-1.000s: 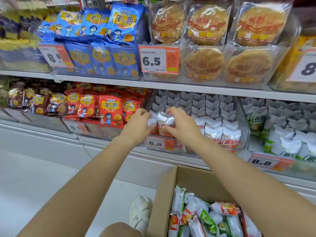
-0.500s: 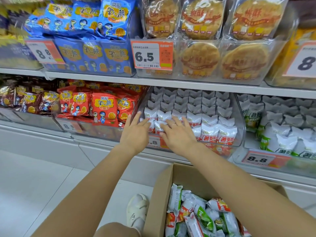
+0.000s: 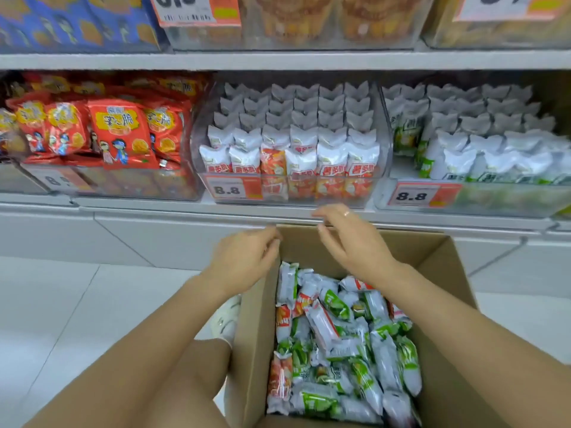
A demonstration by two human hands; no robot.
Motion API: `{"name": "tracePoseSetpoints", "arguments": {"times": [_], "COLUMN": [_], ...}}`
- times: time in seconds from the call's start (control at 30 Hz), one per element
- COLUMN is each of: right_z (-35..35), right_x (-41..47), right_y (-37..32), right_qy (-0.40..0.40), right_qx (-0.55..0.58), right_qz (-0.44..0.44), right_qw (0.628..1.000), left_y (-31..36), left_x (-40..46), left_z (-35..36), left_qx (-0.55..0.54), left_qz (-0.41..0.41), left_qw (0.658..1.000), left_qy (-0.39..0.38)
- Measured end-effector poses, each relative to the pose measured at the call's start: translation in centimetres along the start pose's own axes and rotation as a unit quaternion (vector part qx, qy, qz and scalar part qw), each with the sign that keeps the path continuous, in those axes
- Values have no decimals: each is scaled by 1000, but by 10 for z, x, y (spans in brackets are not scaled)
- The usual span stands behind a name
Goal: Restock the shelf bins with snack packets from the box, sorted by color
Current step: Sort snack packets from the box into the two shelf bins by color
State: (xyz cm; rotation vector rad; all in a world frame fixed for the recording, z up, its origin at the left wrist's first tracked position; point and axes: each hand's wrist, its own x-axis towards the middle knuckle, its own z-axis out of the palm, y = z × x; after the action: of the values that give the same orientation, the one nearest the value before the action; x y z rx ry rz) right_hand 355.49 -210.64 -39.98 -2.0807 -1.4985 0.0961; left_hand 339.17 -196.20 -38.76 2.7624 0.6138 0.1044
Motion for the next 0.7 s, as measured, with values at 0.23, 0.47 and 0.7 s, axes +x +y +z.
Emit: {"name": "tracePoseSetpoints", "arguments": {"times": [0.23, 0.47, 0.7], "right_z": [61, 104, 153], "right_x": [-160, -224, -236], "right_y": [84, 119, 121], "right_qy": [-299, -507, -462], "right_qx": [-20, -44, -3], "right_qz": [265, 354, 368], "right_qw": [917, 784, 807], "left_y": [30, 47, 51], "left_x": [-30, -44, -82], "left_z": [117, 211, 273], "left_qx": [78, 117, 57], "left_qz": [-24, -43, -75], "left_qw": [932, 865, 852], "left_qy": [-352, -486, -516]}}
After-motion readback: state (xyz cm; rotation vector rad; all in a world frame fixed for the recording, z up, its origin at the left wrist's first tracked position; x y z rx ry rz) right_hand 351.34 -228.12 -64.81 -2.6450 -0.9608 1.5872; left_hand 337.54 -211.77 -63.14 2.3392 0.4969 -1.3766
